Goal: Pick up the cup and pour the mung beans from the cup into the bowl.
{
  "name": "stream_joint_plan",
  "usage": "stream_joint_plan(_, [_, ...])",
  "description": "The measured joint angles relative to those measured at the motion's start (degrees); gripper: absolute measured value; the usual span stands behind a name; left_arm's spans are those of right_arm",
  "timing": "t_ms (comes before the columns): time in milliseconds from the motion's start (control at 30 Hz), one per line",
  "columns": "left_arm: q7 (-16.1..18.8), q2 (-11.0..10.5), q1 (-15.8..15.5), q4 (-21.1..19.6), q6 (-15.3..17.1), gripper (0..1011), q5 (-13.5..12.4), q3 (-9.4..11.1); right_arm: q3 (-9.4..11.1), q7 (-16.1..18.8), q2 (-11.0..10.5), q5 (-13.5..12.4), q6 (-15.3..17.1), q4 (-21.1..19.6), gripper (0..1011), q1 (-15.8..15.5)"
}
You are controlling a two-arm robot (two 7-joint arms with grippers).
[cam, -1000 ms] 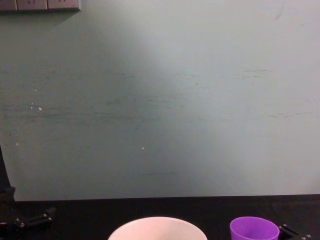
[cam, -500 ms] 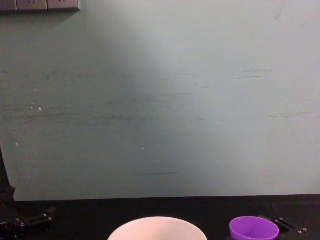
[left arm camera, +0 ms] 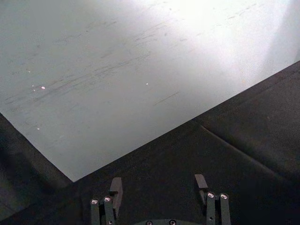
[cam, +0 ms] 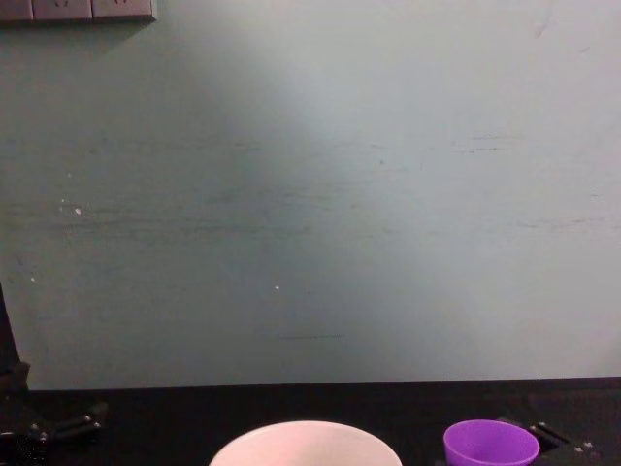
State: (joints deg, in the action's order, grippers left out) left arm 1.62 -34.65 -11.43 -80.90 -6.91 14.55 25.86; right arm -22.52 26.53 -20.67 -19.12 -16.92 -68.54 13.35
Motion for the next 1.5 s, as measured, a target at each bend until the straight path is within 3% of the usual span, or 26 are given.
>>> stream_joint_plan(167, [0.0, 0.0, 0.0, 0.0, 0.0, 1000, 0.0, 0.0, 0.0, 0.0, 0.0, 0.0, 0.0, 0.0, 997, 0.0])
stream_joint_plan(433, [0.0, 0.0, 0.0, 0.0, 0.0, 1000, 0.0, 0.0, -0.1, -0.2, -0.1, 0.0, 0.0, -0.1, 809, 0.0])
stream_joint_plan(933, [0.0, 0.0, 0.0, 0.0, 0.0, 1000, 0.0, 0.0, 0.1, -0.5, -0.3, 0.6, -0.3, -0.7, 751, -0.4])
stream_joint_plan(1200, [0.0, 0.0, 0.0, 0.0, 0.0, 1000, 0.0, 0.0, 2.2, -3.7, -1.9, 4.5, -1.0, -8.3, 752, -3.5])
stream_joint_plan(1500, [0.0, 0.0, 0.0, 0.0, 0.0, 1000, 0.0, 0.0, 6.7, -4.8, -4.0, 2.9, 2.2, -19.2, 751, -7.9])
